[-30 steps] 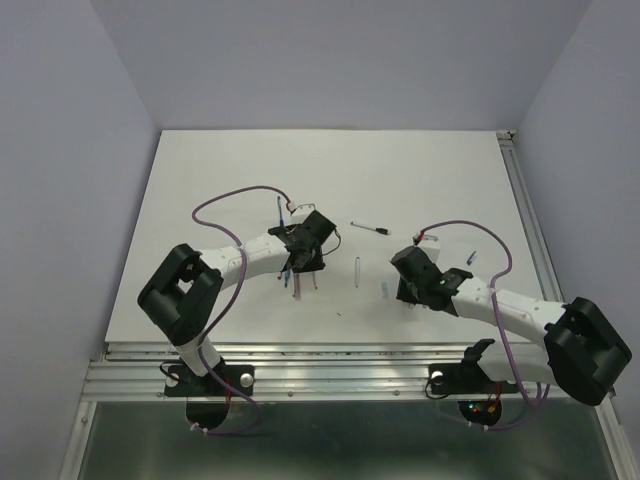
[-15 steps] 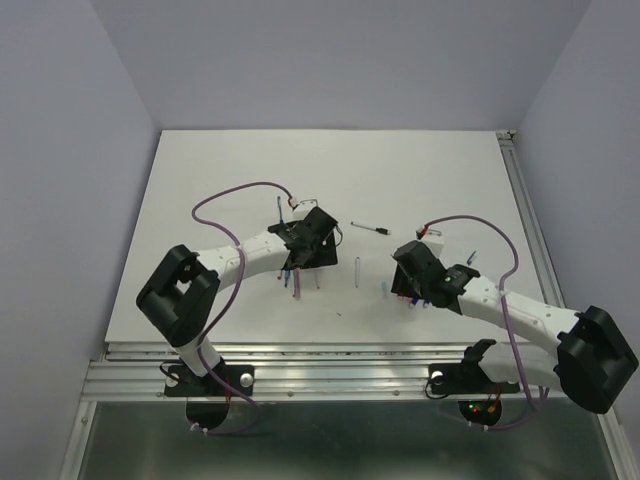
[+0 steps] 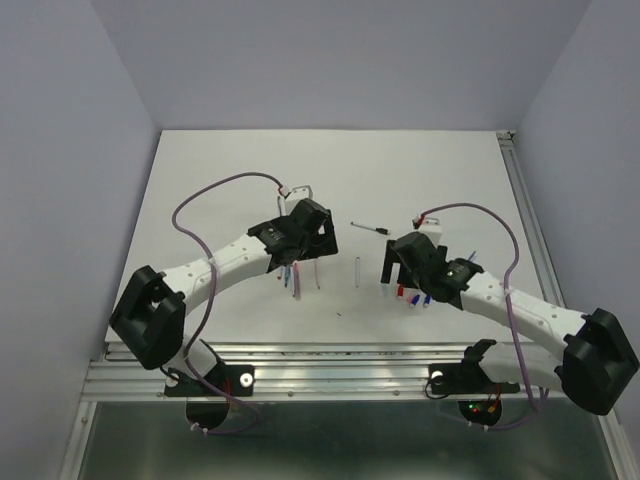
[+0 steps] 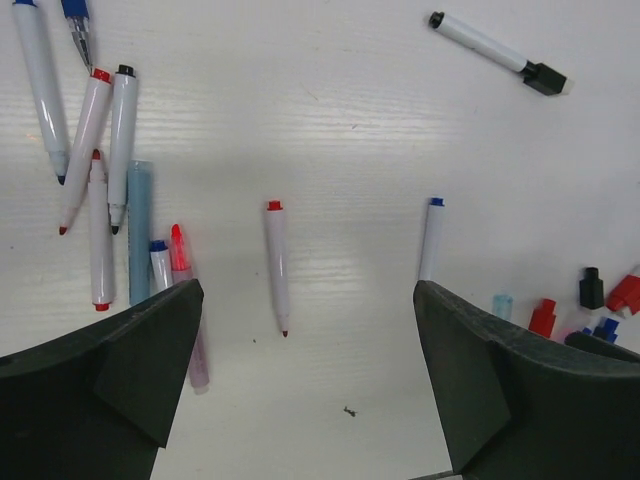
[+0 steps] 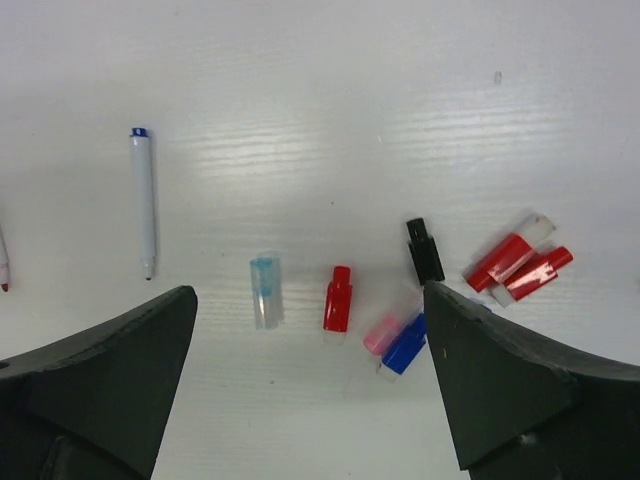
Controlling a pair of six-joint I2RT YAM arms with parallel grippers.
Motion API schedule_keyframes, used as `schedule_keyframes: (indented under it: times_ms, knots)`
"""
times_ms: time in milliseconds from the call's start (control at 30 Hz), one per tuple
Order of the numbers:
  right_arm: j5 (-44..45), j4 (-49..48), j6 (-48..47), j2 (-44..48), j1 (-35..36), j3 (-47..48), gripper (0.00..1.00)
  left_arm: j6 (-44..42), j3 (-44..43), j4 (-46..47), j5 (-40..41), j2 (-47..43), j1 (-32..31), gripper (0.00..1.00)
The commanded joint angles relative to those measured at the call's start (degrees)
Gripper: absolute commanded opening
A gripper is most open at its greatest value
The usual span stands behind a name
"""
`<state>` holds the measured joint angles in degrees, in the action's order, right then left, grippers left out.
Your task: Open the pen caps
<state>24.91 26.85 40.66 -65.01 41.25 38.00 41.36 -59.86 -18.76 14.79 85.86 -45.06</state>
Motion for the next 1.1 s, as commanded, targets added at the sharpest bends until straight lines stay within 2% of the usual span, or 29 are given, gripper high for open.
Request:
schedule_keyframes:
  times_ms: [0, 100, 233, 367, 467, 567, 667, 867, 1067]
  knots:
    - [1.6, -7.9, -9.6, -1.8, -0.3, 6.1, 1.00, -0.2, 1.4, 0.2, 2.0, -6.5, -0.4, 0.99]
    - [-1.2, -16.1, -21.8, -5.9, -0.5, 8.3, 1.00, -0.1, 3.7, 0.9, 2.1, -9.6, -0.4, 0.99]
    - [-6.4, -18.8, -31.5, -13.4, -1.8, 14.2, 1.00, 0.1, 6.4, 1.9, 2.0, -13.0, -0.3, 0.99]
    - [-13.3, -16.8, -36.6, -22.6, -8.2, 21.2, 1.00, 0.0, 8.3, 2.7, 1.6, -14.8, -0.2, 0.99]
    - [-22.9, -15.1, -44.1, -28.2, -13.3, 25.2, 1.00, -0.6, 8.7, 2.9, 1.5, -15.1, -0.2, 0.99]
    - [-28.8, -10.1, -48.7, -35.5, -17.2, 32.6, 0.99, -1.9, 9.1, 3.3, 1.0, -14.9, 0.1, 0.99]
    - [-30.8, -6.7, -52.0, -41.1, -20.0, 38.4, 0.98, -2.5, 9.6, 4.1, 0.2, -14.8, 0.5, 0.99]
    - [-33.4, -1.7, -59.7, -47.8, -20.9, 44.4, 0.94, -3.6, 9.2, 5.0, -0.2, -14.6, 1.3, 0.99]
    - [-37.6, -0.6, -62.9, -50.1, -20.9, 43.7, 0.89, -3.9, 9.4, 5.8, -1.7, -14.2, 2.3, 0.99]
